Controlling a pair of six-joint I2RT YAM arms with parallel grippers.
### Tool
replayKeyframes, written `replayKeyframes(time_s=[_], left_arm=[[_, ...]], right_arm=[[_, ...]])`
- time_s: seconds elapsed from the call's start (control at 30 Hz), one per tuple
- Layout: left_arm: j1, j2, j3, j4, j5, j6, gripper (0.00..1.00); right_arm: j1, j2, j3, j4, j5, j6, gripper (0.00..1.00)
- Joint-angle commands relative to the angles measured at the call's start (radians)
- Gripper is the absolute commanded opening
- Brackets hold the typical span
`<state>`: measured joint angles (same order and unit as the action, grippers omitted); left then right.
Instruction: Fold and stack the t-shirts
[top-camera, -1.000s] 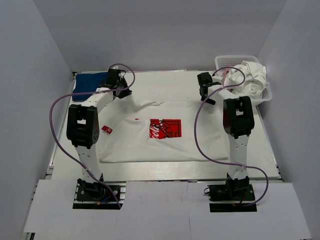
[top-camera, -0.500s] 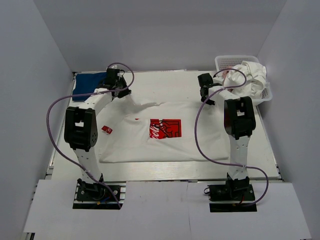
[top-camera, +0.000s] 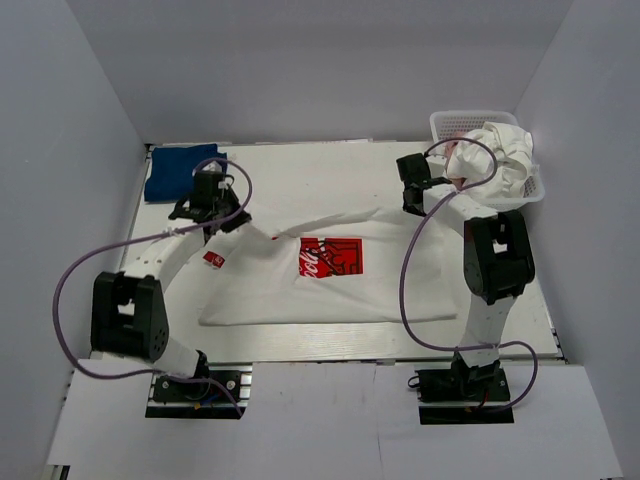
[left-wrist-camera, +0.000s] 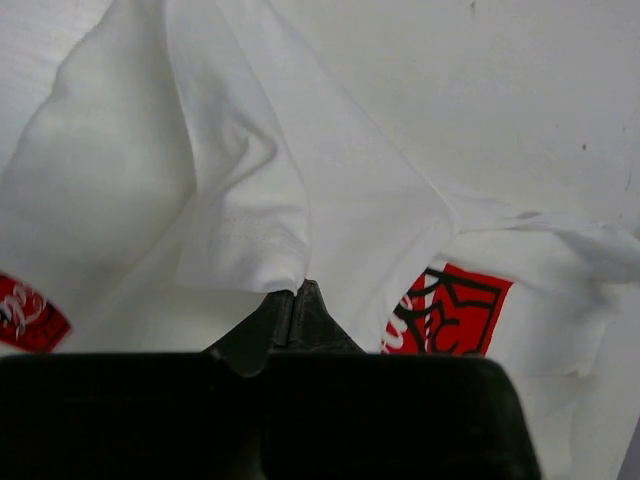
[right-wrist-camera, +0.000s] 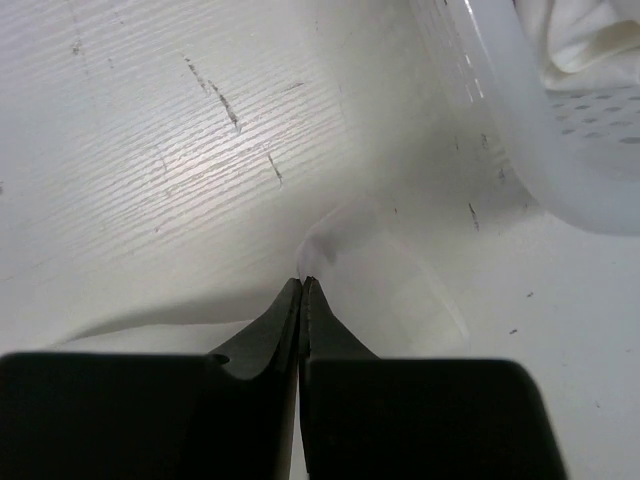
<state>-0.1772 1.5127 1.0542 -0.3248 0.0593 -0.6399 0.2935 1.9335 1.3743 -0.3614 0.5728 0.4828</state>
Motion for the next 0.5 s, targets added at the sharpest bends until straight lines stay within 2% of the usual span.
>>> replayKeyframes(time_s=[0.0, 0.13, 0.47], left_arm=[[-0.007, -0.135, -0.088, -0.046, -0.016, -0.05, 0.0], [-0.016, -0.265, -0.177, -0.091, -0.016, -0.061, 0.0], [-0.016, -0.591, -0.353, -0.253, 0.1, -0.132, 0.0]], right_arm=[[0.01, -0.07, -0.029, 0.033, 0.045, -0.029, 0.0], [0.021, -0.134, -0.092, 0.044, 0.042, -0.029, 0.0], [0.024, -0.235, -0.196, 0.076, 0.041, -0.027, 0.0]])
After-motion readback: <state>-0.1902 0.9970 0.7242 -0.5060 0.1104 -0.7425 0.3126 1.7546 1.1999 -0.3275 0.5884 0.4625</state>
